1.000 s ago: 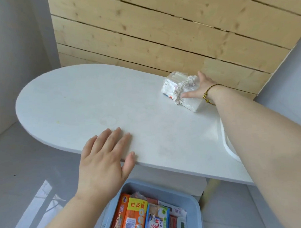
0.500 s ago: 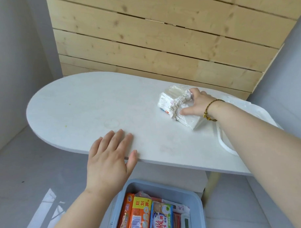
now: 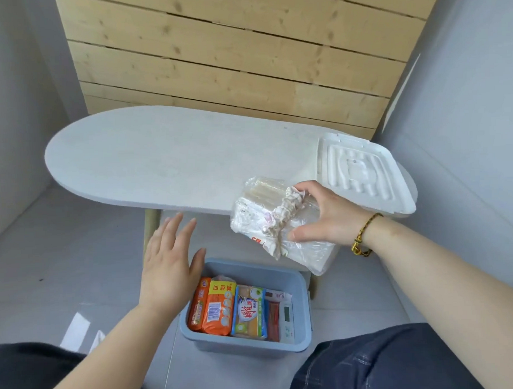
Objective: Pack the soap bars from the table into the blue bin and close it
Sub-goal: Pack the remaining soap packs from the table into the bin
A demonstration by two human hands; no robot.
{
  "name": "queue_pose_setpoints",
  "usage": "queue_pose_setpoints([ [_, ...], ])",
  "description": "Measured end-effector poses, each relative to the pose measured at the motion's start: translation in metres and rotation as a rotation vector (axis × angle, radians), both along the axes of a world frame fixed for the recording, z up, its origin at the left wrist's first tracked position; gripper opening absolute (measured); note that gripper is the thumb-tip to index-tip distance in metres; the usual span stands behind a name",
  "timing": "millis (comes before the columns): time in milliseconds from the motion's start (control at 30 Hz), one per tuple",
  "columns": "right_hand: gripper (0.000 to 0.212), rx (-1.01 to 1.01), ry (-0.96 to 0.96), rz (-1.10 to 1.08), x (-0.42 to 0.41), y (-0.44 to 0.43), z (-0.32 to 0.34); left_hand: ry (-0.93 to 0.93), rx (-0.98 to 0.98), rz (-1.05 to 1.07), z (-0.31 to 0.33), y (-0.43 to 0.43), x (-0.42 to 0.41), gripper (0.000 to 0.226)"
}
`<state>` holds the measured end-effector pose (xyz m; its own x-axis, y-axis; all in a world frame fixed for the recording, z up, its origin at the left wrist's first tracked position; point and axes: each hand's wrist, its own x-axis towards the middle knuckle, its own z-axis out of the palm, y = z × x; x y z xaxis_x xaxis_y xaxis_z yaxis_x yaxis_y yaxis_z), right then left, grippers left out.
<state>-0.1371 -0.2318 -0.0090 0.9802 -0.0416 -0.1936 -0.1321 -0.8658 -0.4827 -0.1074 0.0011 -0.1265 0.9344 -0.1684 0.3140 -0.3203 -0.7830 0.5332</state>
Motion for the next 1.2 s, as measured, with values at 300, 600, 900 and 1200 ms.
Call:
queue_pose_setpoints([
  [300, 0.083, -0.164, 0.257, -0.048, -0.035, 0.001, -0.061, 0.371, 0.084, -0.039, -0.048, -0.009, -0.003, 0.047],
  [600, 0.081, -0.274, 0.258, -0.536, -0.017, 0.015, -0.193, 0.581, 0.181, -0.019, -0.1, -0.015, 0.012, 0.05],
  [900, 0.085, -0.225, 0.225, -0.837, -0.016, 0.037, -0.252, 0.714, 0.138, 0.05, -0.137, -0.028, 0.012, 0.06],
  [1200, 0.091, -0.176, 0.205, -0.857, -0.015, 0.04, -0.281, 0.717, 0.276, -0.01, -0.162, -0.029, 0.013, 0.068],
])
